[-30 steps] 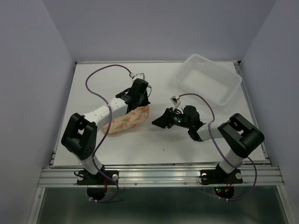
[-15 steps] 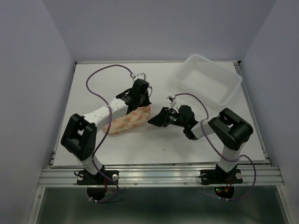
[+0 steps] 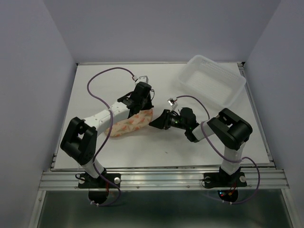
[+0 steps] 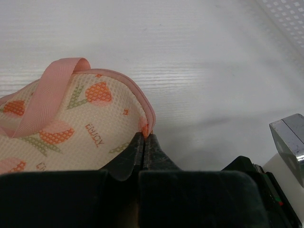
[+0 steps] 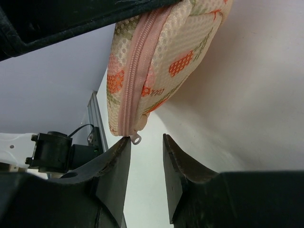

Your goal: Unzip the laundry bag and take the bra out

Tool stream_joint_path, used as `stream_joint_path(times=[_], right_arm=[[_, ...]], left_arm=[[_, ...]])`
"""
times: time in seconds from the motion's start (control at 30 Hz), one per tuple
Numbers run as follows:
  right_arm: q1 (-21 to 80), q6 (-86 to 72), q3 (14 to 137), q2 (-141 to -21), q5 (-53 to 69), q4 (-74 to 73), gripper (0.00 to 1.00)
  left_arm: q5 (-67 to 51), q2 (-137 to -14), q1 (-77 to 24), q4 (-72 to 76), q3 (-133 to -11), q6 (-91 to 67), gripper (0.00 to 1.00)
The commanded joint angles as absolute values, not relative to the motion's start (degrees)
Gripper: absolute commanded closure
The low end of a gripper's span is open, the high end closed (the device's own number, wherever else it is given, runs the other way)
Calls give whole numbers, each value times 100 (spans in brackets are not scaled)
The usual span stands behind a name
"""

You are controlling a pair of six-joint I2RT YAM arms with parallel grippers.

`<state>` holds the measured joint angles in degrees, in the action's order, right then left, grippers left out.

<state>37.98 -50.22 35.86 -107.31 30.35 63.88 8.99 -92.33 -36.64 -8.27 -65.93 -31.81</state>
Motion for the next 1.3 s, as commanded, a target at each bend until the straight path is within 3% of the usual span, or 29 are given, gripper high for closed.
stream_joint_path(times=[0.0, 0.23, 0.53, 0.73, 1.27], right_arm=[[3850, -5019, 3753, -10767, 3041, 6908, 62], [3850, -5071, 3788, -10732, 3120, 6970, 65], [3850, -5291, 3806, -10881, 3252, 7207, 78], [3850, -5143, 3744, -10689, 3217, 7041, 99], [3850, -4580, 3822, -9369, 2224, 4809, 99]], left_arm=[[897, -8947, -3718, -589, -6522, -3199, 100], [888, -8956, -3744, -545, -6513, -3243, 100], [896, -8947, -3788, -431, -6521, -3313, 100], [1001, -8868, -3788, -413, -6416, -3234, 100], [1169, -8271, -3797, 245, -5397, -2391, 98]])
